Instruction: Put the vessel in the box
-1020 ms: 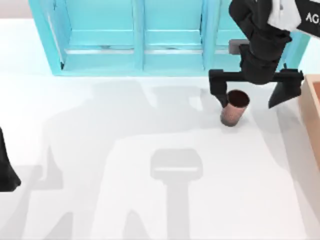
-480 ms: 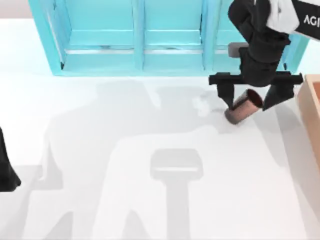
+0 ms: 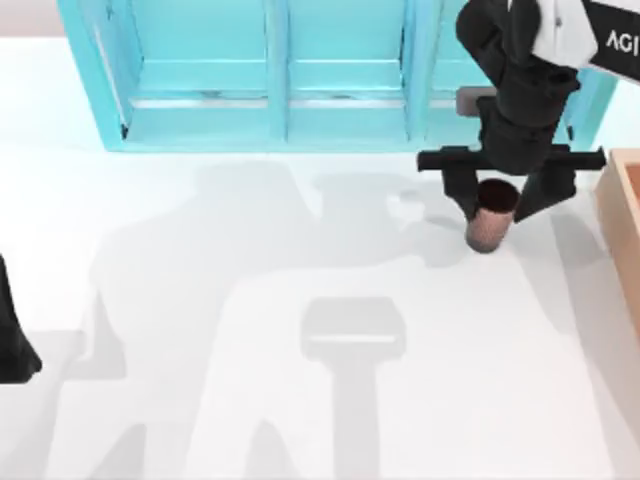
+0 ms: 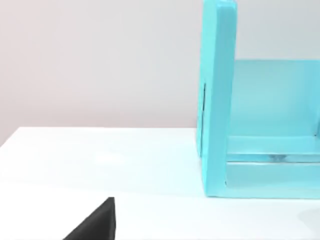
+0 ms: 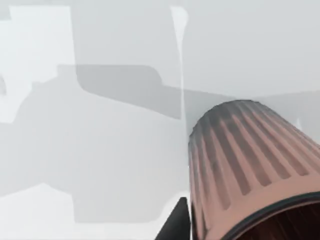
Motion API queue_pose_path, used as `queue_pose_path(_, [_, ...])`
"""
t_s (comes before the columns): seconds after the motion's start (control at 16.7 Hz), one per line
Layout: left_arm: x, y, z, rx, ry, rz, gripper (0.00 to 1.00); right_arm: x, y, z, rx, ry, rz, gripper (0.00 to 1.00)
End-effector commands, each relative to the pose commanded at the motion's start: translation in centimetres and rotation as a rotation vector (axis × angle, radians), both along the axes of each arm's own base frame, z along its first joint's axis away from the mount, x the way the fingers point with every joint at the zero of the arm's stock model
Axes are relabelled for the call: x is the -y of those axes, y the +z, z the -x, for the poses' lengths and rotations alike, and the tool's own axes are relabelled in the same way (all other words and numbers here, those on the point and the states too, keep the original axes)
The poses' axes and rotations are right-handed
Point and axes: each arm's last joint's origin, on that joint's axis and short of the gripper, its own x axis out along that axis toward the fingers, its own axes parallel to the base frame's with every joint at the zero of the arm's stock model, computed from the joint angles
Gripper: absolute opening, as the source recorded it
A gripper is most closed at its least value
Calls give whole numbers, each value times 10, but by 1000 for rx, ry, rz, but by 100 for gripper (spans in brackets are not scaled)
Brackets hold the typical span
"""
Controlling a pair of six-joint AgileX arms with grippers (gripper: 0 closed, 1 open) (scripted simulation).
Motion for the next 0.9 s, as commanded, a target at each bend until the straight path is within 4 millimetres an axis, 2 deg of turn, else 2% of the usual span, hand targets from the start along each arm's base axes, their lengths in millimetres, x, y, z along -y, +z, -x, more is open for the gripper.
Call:
queue_pose_path(0.42, [0,0,0,0,0,0,100,0,0,0,0,0,0,0])
queue_pose_path(0.66, [0,0,0,0,0,0,100,1,9,5,1,8,2,0])
queue_pose_path(0.78, [0,0,0,0,0,0,100,16,24,10,2,16,8,0])
queue_pose_path(0.9, [0,0,0,0,0,0,100,48,56,15,36,25,0,0])
